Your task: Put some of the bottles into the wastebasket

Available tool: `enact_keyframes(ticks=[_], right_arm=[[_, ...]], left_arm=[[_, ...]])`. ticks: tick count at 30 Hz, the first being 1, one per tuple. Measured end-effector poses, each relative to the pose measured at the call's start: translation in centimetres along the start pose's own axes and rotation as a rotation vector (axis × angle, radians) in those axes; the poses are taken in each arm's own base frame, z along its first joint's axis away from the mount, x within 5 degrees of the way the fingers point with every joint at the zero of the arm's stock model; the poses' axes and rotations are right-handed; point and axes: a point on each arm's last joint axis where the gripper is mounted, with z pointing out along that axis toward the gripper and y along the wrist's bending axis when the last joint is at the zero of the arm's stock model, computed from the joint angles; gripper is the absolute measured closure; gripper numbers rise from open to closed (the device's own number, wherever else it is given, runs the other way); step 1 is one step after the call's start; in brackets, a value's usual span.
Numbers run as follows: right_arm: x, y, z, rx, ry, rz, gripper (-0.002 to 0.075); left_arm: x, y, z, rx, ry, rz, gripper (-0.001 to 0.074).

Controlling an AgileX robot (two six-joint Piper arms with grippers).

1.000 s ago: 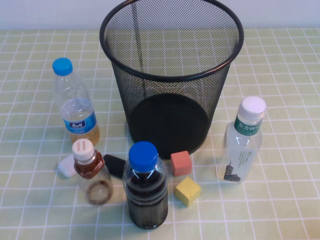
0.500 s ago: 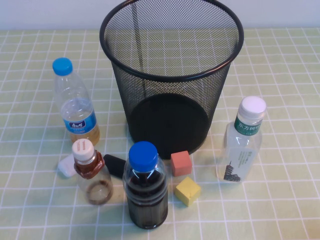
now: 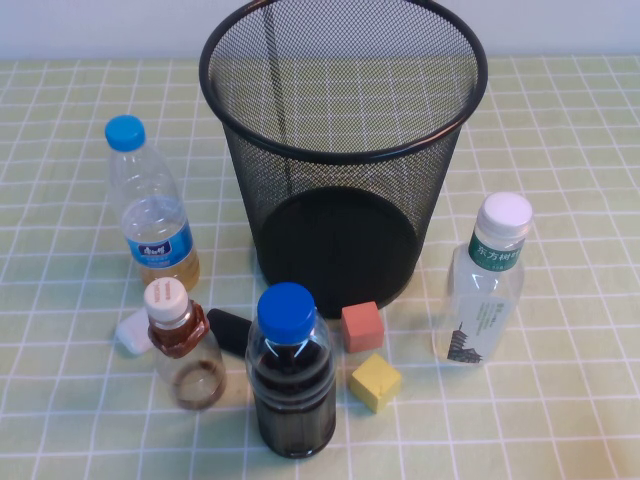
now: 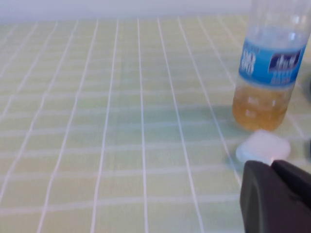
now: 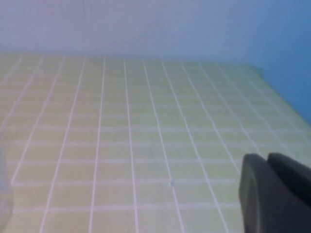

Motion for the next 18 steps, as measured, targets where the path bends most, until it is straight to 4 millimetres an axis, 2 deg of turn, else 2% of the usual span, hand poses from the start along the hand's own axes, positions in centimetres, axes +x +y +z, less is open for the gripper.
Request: enact_keyframes(ticks=[5,9,14,18], right_arm=[[-2.0,0.1,-0.2,-0.01,-0.227,0.0,0.0734],[-3.5,0.2,-0.7,-0.017,-0.4,0.0,0.0734],[-3.7,0.2,-0.8,-0.018,-0.421,0.0,0.0734],[-3.7,0.2,-0.8,-0.018,-0.421,0.0,0.0734]], left_arm=[[-1.3,-0.1,-0.1,0.011,-0.145,-0.019,0.0741],[-2.8,-0.2,-0.4,0.033,-0.313,-0.102,0.0741],[-4.6,-0.2,-1.2,0.073,-0.523,-0.181,0.0741],[-4.8,-0.2,-1.4,0.08,-0.555,-0.19,0.0741]])
